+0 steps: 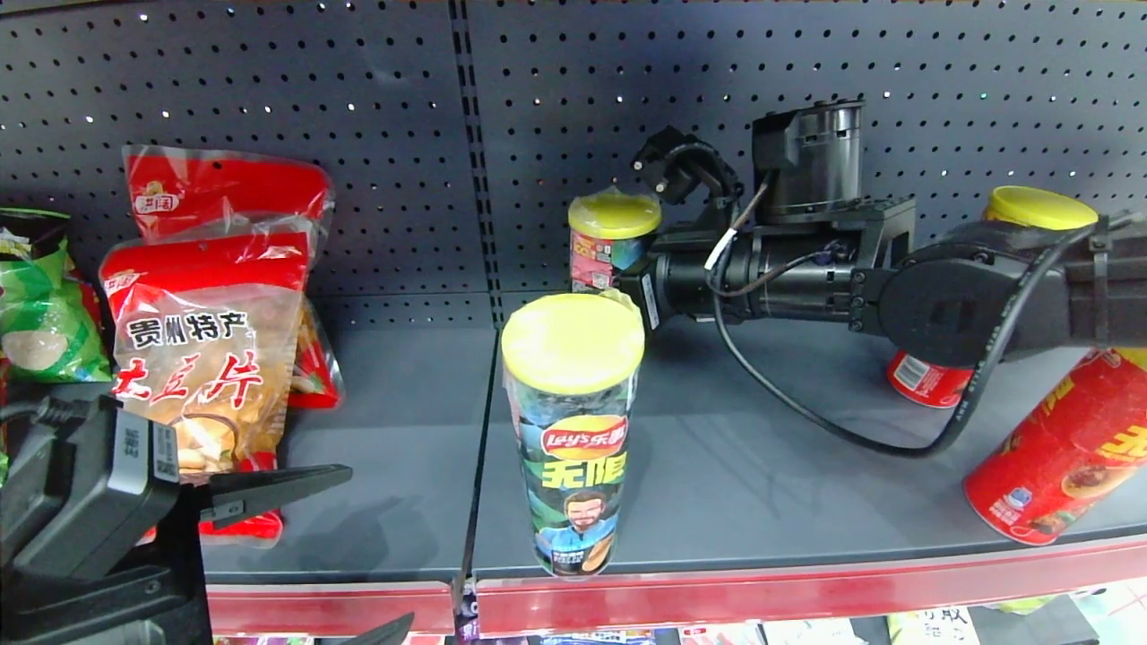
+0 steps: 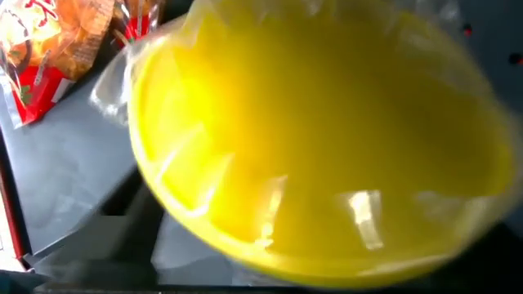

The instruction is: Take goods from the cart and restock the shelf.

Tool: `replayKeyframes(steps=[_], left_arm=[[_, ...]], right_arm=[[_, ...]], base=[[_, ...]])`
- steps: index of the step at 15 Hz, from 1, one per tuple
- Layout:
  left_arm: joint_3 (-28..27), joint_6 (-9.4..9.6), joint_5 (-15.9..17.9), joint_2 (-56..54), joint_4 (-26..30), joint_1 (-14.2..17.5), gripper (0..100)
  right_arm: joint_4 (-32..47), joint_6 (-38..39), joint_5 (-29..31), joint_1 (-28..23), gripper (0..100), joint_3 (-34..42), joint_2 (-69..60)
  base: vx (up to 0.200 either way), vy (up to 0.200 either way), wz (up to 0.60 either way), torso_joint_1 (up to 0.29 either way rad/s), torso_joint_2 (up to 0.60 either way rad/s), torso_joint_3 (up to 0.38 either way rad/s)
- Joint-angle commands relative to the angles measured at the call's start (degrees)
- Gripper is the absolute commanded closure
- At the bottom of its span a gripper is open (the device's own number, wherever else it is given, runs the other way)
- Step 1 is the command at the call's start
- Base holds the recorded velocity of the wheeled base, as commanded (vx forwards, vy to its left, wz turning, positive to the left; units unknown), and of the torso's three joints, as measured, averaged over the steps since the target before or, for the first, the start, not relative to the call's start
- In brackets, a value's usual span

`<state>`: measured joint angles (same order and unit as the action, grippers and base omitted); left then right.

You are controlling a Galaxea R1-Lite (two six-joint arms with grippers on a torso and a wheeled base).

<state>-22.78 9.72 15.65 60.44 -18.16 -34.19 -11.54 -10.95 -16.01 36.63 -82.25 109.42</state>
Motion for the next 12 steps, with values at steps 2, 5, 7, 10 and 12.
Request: replayKeyframes(steps=[2,5,7,10,12], left_arm=[[-0.07,-0.05,-0.01,0.12,-0.03,0.01,0],[-0.16,-0.05,-0.01,1.08,-0.21,0.01,0],[-1.03,-0.05,-0.01,2.49,-0.21,0.01,0],[-2.26,-0.05,-0.10,5.13,-0.21,0.01,0],[-4.37,-0.05,-2.21,8.29,-0.21,0.36,0]], right_arm=[[0.12,0.05,0.80,0.11,0,0.34,-1.67],[0.56,0.14,2.38,0.11,0,5.96,-6.94],[0.56,0.22,3.35,-0.16,0,10.97,-11.16],[0.47,0.58,4.40,-0.07,0,17.74,-17.66],[0.47,0.66,5.81,0.11,0,24.07,-24.43]], base=[[0.000,0.000,0.00,0.000,0.00,0.000],[0.000,0.000,0.00,0.000,0.00,0.000],[0.000,0.000,0.00,0.000,0.00,0.000],[0.000,0.000,0.00,0.000,0.00,0.000],[0.000,0.000,0.00,0.000,0.00,0.000]])
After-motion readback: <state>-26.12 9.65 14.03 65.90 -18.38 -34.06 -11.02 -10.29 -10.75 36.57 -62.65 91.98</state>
